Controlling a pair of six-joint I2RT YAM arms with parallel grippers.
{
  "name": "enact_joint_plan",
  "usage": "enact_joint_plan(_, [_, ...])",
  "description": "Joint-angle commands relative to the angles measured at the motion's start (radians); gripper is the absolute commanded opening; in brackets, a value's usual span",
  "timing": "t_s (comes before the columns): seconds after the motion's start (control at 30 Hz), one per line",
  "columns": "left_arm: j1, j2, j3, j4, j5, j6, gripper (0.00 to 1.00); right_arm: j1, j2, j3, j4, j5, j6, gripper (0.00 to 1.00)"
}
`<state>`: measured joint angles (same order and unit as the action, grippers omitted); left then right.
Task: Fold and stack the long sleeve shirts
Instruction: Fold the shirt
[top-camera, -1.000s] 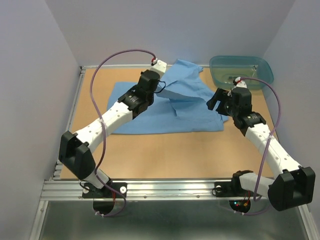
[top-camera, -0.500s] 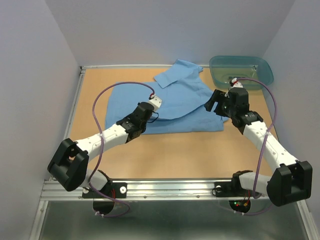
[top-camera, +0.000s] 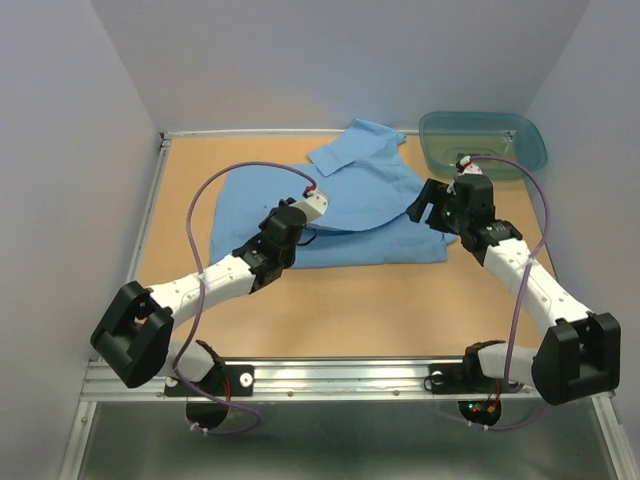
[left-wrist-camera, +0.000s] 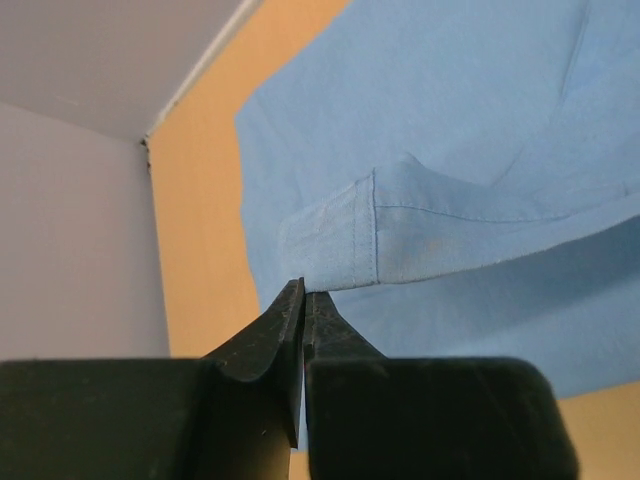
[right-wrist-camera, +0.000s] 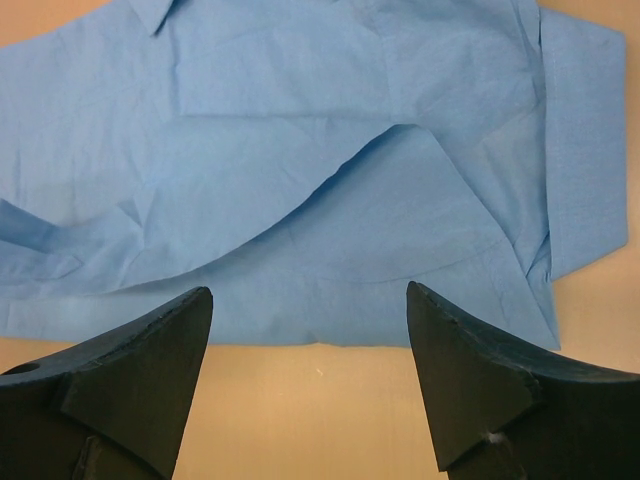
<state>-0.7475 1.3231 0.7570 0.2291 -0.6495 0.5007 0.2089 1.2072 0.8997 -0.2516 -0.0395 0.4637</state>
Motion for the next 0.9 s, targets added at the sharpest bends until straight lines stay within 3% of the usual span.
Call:
enact_joint_plan(0.0, [0.005, 0.06, 0.112, 0.229, -0.044, 0.151, 0.12, -0.008, 0.02, -0.012, 0.058, -0.008, 0.004, 0.83])
enact_joint_plan(0.1, [0.02, 0.198, 0.24, 0.285, -0.064, 0.228, 0.12, -0.009, 0.023, -0.005, 0.063, -0.007, 0.004, 0.83])
enact_joint_plan(0.2, [0.033, 0.222, 0.314, 0.302, -0.041, 0.26, 0.11, -0.008, 0.014, -0.004, 0.063, -0.007, -0.003, 0.83])
enact_joint_plan(0.37, [0.031, 0.159, 0.168, 0.291, -0.053, 0.228, 0.11, -0.009, -0.012, -0.021, 0.063, 0.001, 0.001, 0.83])
enact_joint_plan(0.5, [0.031, 0.053, 0.024, 0.176, -0.078, 0.098, 0.12, -0.008, -0.028, -0.041, 0.063, -0.002, 0.003, 0.83])
enact_joint_plan(0.63, [0.028, 0.001, -0.018, 0.014, -0.064, -0.048, 0.29, -0.009, -0.014, -0.044, 0.063, -0.008, 0.0, 0.83])
enact_joint_plan(0.67, [0.028, -0.008, -0.013, -0.049, -0.065, -0.107, 0.36, -0.008, -0.009, -0.039, 0.063, -0.011, 0.001, 0.83])
enact_joint_plan(0.7, [0.03, -0.033, -0.009, -0.078, -0.07, -0.135, 0.51, -0.008, 0.001, -0.032, 0.063, -0.014, 0.0, 0.83])
enact_joint_plan(0.87, [0.028, -0.107, 0.103, -0.374, -0.003, -0.368, 0.74, -0.009, 0.017, -0.01, 0.064, -0.011, -0.008, 0.83])
